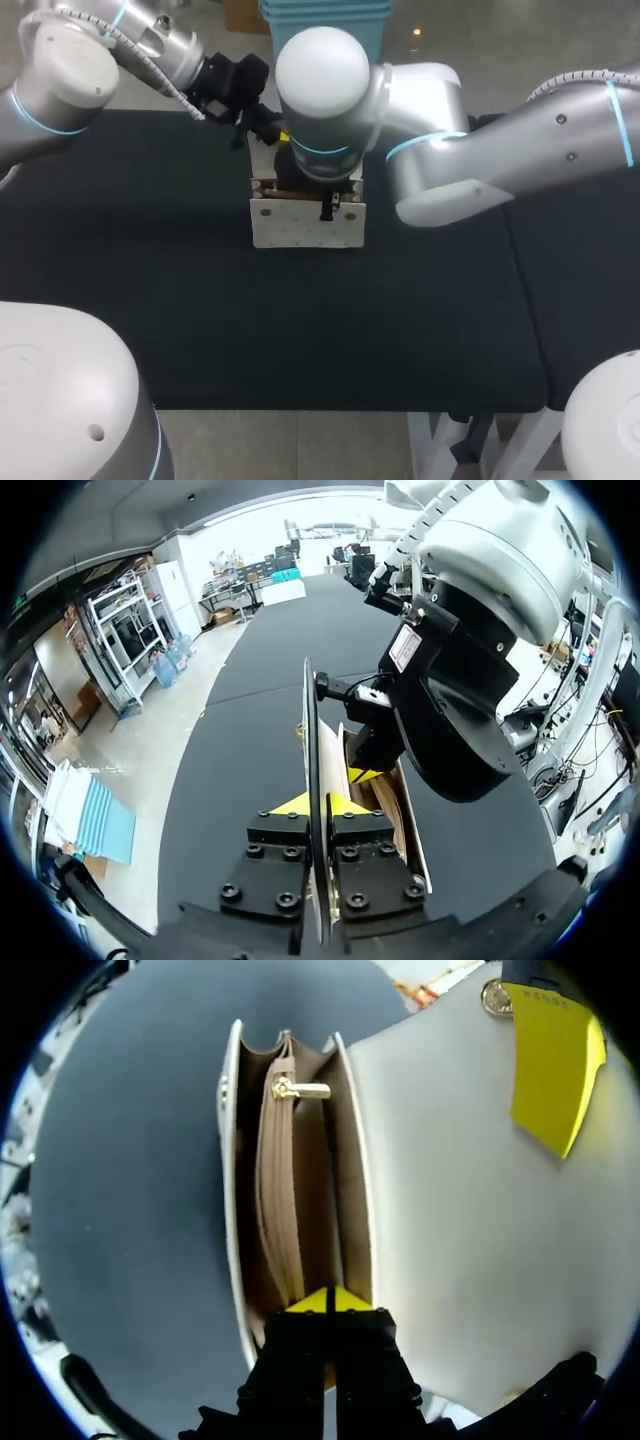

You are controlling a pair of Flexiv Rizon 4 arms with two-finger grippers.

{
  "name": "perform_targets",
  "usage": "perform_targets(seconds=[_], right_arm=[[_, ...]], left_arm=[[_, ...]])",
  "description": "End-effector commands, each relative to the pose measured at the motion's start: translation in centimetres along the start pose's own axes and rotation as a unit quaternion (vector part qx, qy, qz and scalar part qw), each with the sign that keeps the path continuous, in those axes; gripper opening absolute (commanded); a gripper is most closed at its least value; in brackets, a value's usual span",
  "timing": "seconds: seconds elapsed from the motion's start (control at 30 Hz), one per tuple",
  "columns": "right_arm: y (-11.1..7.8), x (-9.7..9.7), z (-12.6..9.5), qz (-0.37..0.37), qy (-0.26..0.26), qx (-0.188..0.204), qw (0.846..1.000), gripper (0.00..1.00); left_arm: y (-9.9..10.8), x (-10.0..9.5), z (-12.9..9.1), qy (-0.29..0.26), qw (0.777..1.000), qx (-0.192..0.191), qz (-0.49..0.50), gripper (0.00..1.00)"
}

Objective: Pick up the bag, open it, inspect its contents, close it, and place it on the opposite side

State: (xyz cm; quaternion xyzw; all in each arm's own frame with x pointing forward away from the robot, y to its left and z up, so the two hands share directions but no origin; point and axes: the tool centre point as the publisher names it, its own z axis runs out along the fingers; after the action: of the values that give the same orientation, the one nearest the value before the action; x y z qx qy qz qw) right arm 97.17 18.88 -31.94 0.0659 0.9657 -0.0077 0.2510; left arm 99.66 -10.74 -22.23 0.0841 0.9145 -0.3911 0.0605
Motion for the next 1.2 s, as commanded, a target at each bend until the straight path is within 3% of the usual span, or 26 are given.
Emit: perform_targets(seconds=[0.03,0.2,0.53,0.87,0.97,1.03,1.07,1.1,1.13,1.2], right_arm=[[-0.5,0.8,-0.4,-0.004,-0.005,-0.01,1.0,0.0],[-0.8,1.4,-0.4,-0.008,-0.001,-0.013,1.0,0.0],[0.2,0.2,1.3,-0.008,0.017,0.011,1.0,0.0],[0.8,0.1,1.3,-0.017,0.025,0.016,0.999,0.02],[0.7,0.3,1.2,-0.016,0.027,0.015,0.999,0.24],[0.6,0.3,1.1,-0.015,0.028,0.016,0.999,0.45],[0.5,0.4,1.1,-0.014,0.031,0.015,0.999,0.6],[0.5,0.5,1.1,-0.014,0.032,0.015,0.999,0.84],[0.5,0.5,1.1,-0.015,0.032,0.016,0.999,1.0],[0.4,0.7,1.1,-0.015,0.034,0.017,0.999,1.0]], left_arm=[[0.0,-0.1,-0.1,-0.001,1.0,0.004,0.0,0.0],[0.2,-0.2,-0.2,-0.002,1.0,0.007,-0.001,0.0],[0.2,0.0,-0.4,0.008,1.0,0.019,-0.004,0.0],[0.7,-0.1,-0.3,0.018,0.999,0.026,-0.007,0.0],[0.9,-0.1,-0.2,0.019,0.999,0.028,-0.006,0.0],[1.1,-0.1,-0.1,0.021,0.999,0.029,-0.006,0.0],[1.2,-0.1,0.0,0.022,0.999,0.029,-0.005,0.0],[1.2,-0.1,0.0,0.022,0.999,0.029,-0.005,0.0],[1.3,-0.1,0.0,0.023,0.999,0.03,-0.006,0.0],[1.4,-0.1,0.0,0.023,0.999,0.032,-0.006,0.0]])
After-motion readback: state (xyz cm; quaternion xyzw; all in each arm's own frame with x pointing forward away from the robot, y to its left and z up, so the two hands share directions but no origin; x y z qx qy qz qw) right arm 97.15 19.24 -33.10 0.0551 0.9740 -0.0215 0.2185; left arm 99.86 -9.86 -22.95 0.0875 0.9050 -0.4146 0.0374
